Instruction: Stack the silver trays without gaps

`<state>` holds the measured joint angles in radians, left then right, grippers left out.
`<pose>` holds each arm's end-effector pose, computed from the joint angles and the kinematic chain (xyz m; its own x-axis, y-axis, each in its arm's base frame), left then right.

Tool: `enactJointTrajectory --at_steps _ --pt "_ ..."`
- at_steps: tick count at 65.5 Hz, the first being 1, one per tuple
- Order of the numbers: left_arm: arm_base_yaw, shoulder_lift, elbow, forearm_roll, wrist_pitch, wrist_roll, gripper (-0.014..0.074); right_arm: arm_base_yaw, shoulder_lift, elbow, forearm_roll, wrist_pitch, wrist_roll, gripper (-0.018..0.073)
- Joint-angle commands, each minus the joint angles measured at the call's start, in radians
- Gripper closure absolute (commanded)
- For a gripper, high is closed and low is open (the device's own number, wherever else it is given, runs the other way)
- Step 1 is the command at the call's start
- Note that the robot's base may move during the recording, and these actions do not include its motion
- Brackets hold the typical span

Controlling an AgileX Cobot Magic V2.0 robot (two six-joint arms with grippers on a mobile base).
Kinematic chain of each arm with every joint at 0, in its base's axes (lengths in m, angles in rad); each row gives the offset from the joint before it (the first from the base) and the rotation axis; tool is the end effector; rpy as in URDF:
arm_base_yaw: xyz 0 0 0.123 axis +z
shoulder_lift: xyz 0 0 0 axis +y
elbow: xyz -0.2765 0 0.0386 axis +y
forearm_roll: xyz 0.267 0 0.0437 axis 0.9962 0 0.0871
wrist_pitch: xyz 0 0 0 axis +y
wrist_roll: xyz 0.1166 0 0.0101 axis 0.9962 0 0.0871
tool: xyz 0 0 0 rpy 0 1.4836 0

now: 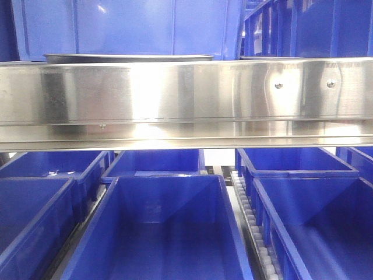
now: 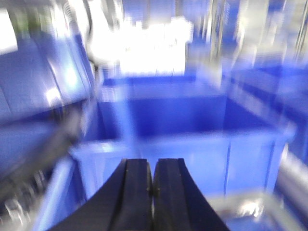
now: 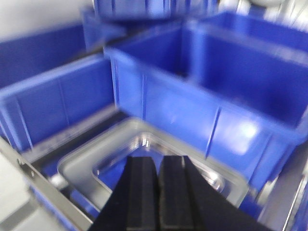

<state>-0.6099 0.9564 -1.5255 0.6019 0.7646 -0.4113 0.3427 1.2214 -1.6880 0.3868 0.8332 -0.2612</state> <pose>0.1748 -0.0661 0.5504 -0.0004 0.0551 -0.9985 0.2060 0.9771 0.0539 0.2429 0.1214 0.5282 -0.2284 -0.0752 -0.9706 -0.5766 0.8138 0.0726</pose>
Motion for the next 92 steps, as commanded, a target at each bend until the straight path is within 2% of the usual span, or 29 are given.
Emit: enactJointTrajectory --at_steps 1,16,22,28,45,85,92 --pt "-0.002 -0.099 0.087 0.006 -0.066 -0.007 0.0594 0.001 -0.107 0.083 -0.008 -0.093 -0.02 0.0637" --pt "-0.002 -0.393 0.411 0.006 -0.124 -0.007 0.0594 0.001 -0.447 0.49 -0.008 -0.337 -0.029 0.0637" --pt "-0.002 -0.463 0.486 0.006 -0.126 -0.007 0.0594 0.001 -0.566 0.633 0.015 -0.411 -0.026 0.0637" --pt "-0.002 -0.521 0.526 0.003 -0.112 -0.007 0.0594 0.001 -0.652 0.705 0.035 -0.452 -0.026 0.0637" --pt "-0.002 -0.593 0.536 0.006 -0.094 -0.007 0.0594 0.001 -0.768 0.71 0.035 -0.456 -0.026 0.0637" --pt "-0.002 -0.593 0.536 0.006 -0.094 -0.007 0.0594 0.001 -0.778 0.71 0.035 -0.453 -0.026 0.0637" --pt "-0.002 -0.593 0.536 0.006 -0.094 -0.007 0.0594 -0.046 -0.783 0.713 0.008 -0.466 -0.029 0.0637"
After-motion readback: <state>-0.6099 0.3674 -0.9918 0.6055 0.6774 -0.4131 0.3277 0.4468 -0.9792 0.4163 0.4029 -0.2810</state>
